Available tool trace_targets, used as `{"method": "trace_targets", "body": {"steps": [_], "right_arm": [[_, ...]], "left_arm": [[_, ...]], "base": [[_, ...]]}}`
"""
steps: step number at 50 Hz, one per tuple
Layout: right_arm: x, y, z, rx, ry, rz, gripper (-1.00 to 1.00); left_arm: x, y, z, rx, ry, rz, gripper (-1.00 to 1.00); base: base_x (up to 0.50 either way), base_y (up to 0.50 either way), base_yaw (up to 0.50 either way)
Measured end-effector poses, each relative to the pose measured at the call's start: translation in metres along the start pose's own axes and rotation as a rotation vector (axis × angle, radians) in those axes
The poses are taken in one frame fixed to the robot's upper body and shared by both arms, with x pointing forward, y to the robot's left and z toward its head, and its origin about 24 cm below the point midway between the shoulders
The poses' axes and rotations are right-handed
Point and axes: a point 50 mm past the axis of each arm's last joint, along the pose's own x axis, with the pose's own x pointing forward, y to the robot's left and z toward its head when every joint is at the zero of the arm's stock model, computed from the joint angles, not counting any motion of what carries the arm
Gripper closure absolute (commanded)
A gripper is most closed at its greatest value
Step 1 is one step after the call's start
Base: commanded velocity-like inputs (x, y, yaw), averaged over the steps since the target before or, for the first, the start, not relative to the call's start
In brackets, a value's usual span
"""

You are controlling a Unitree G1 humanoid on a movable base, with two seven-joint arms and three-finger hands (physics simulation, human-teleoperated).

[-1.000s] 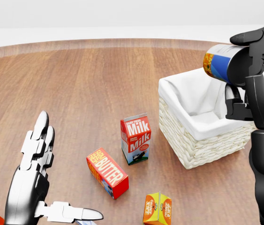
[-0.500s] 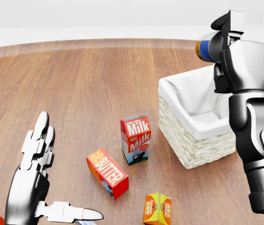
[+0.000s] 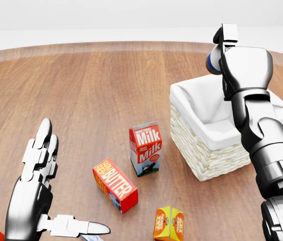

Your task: Pick up the alphabet soup and the tomato sauce, and put them in the basket.

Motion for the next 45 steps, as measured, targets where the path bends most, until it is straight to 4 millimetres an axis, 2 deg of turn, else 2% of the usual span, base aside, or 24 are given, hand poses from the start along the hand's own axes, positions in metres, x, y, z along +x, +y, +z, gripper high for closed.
{"method": "trace_targets", "body": {"steps": [26, 45], "right_arm": [[0.010, -0.001, 0.007, -0.030, -0.002, 0.063, 1.00], [-0.003, 0.016, -0.001, -0.059, 0.016, 0.142, 1.00]], "left_arm": [[-0.001, -0.001, 0.000, 0.006, 0.003, -0.006, -1.00], [-0.001, -0.002, 0.000, 0.007, 0.004, -0.007, -1.00]], "base": [[0.00, 0.00, 0.00], [0.00, 0.00, 0.00]]}}
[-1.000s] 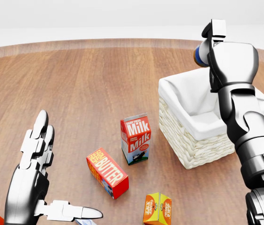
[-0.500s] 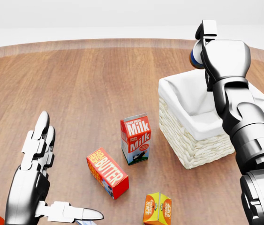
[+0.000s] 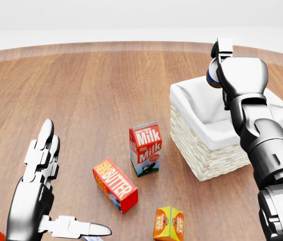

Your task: Pick up the alphabet soup and the tomato sauce, and put them in the basket.

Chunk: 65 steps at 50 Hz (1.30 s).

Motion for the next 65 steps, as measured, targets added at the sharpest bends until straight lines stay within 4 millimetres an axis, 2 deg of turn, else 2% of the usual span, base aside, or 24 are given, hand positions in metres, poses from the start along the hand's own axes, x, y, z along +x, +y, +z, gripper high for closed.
{"method": "trace_targets", "body": {"steps": [31, 63, 65], "right_arm": [[-0.013, 0.021, -0.012, -0.010, 0.031, 0.112, 1.00], [-0.022, 0.035, -0.013, -0.006, 0.035, 0.172, 1.00], [-0.022, 0.034, -0.013, -0.006, 0.035, 0.172, 0.76]], "left_arm": [[0.001, 0.001, 0.000, -0.003, -0.001, 0.003, -1.00], [0.000, 0.000, -0.001, 0.000, 0.003, 0.000, -1.00], [0.000, 0.000, -0.001, 0.000, 0.003, 0.001, -1.00]], "base": [[0.00, 0.00, 0.00], [0.00, 0.00, 0.00], [0.00, 0.00, 0.00]]}}
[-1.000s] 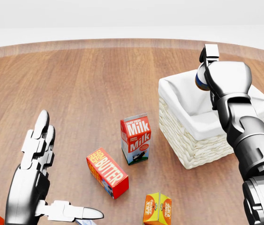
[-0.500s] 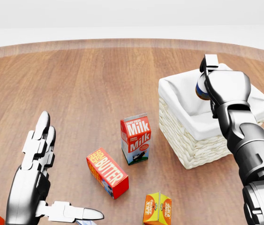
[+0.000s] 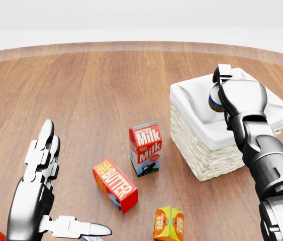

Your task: Pick up the alphabet soup and the tomato sauce, and put them in the basket.

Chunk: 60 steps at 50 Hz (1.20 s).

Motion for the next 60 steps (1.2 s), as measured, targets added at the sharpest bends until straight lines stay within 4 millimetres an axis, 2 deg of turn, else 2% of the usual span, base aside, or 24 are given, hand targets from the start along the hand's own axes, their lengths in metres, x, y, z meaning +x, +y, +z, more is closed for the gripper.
{"method": "trace_targets", "body": {"steps": [2, 4, 5, 6, 18, 42, 60], "right_arm": [[0.000, 0.000, 0.000, 0.000, 0.000, -0.001, 0.36], [0.000, -0.001, 0.000, -0.001, -0.001, -0.004, -0.39], [0.001, -0.002, 0.000, -0.001, -0.001, -0.007, -0.64], [0.001, -0.002, 0.000, -0.001, -0.001, -0.009, -1.00], [0.005, -0.012, 0.001, 0.006, -0.003, -0.050, -1.00], [0.007, -0.017, 0.002, 0.010, -0.004, -0.061, -1.00], [0.019, -0.046, 0.005, 0.038, -0.001, -0.146, -1.00]], "left_arm": [[0.000, 0.000, 0.000, 0.000, 0.000, 0.000, -1.00], [0.000, 0.000, 0.000, -0.001, 0.000, 0.001, -1.00], [0.000, 0.000, 0.000, -0.001, 0.000, 0.001, -1.00], [0.000, 0.000, 0.000, -0.001, -0.001, 0.001, -1.00], [0.000, 0.000, 0.001, -0.001, -0.003, 0.001, -1.00], [0.000, 0.000, 0.000, 0.000, -0.001, -0.001, -1.00], [0.000, 0.000, 0.001, 0.000, -0.003, -0.001, -1.00]], "base": [[0.00, 0.00, 0.00], [0.00, 0.00, 0.00], [0.00, 0.00, 0.00], [0.00, 0.00, 0.00], [0.00, 0.00, 0.00], [0.00, 0.00, 0.00], [0.00, 0.00, 0.00]]}}
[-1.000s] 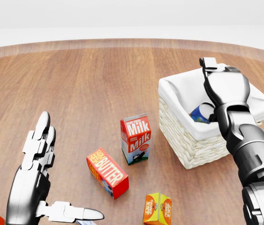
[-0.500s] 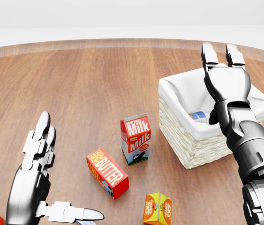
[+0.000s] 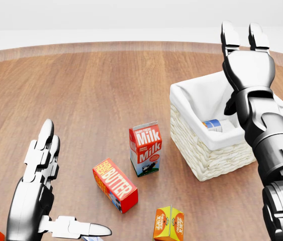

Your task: Pick up the alphabet soup and the tomato sauce, and put them in the basket.

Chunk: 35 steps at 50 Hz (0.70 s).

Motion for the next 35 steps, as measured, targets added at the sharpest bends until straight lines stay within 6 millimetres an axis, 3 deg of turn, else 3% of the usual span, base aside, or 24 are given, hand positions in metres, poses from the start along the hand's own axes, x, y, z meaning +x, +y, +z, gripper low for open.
{"method": "trace_targets", "body": {"steps": [18, 35], "right_arm": [[0.008, -0.017, -0.002, 0.209, 0.088, -0.068, -1.00], [0.005, -0.011, -0.001, 0.476, 0.190, -0.072, -1.00]], "left_arm": [[0.001, 0.000, 0.001, -0.002, -0.004, 0.004, -1.00], [0.000, 0.000, 0.000, 0.000, -0.001, 0.002, -1.00]], "base": [[0.00, 0.00, 0.00], [0.00, 0.00, 0.00]]}}
